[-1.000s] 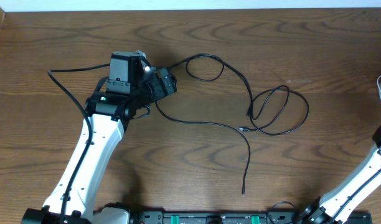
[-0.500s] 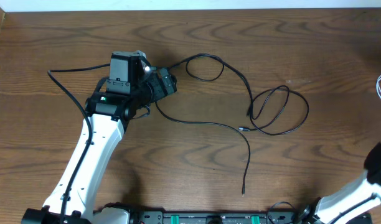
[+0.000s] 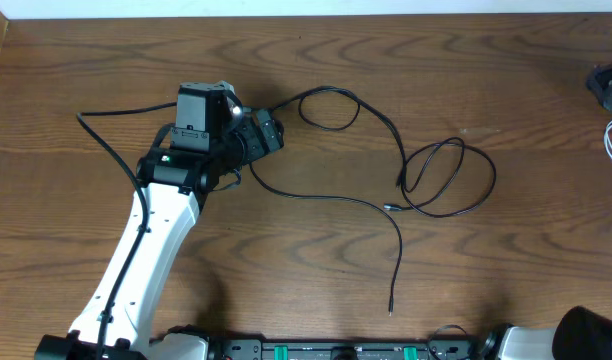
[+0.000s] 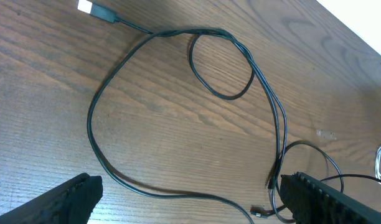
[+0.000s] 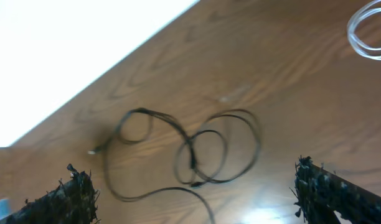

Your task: Untangle cables

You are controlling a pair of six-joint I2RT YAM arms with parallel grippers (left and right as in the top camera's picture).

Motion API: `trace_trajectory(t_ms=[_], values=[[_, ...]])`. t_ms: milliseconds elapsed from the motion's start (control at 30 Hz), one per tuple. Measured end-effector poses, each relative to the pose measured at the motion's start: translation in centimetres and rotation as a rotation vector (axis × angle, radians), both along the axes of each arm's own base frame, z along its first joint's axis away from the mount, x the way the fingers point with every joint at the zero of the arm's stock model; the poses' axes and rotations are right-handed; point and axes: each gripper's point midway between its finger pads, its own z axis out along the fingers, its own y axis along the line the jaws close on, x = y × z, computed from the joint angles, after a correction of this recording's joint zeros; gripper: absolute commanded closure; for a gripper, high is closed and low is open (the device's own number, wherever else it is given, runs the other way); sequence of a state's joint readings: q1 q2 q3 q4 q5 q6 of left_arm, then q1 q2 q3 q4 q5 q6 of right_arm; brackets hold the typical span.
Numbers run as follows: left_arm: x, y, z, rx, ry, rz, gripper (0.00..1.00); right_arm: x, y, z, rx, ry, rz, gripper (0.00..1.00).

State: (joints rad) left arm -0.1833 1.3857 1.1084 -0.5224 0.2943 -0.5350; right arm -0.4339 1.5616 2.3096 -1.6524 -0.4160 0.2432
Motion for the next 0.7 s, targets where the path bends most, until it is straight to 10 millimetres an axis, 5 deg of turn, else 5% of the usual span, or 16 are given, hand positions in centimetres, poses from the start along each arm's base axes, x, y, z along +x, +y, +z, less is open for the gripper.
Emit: trace_trajectory(t_ms=[133, 333, 467, 700], values=[[0.0, 0.0, 0.0, 0.000, 0.000, 0.000, 0.02, 0.4, 3.2, 0.0, 0.057, 0.006, 0.084, 0.04], [0.0, 0.0, 0.0, 0.000, 0.000, 0.000, 0.02, 1.6, 11.0, -3.0, 0.014, 0.108, 0.325, 0.02], [0.0, 0.0, 0.0, 0.000, 0.000, 0.000, 0.02, 3.5, 15.1, -6.4, -0.099, 0.157, 0.432, 0.09], [0.0, 0.0, 0.0, 0.000, 0.000, 0.000, 0.02, 8.3, 18.1, -13.5, -0.282, 0.238, 0.456, 0.25]])
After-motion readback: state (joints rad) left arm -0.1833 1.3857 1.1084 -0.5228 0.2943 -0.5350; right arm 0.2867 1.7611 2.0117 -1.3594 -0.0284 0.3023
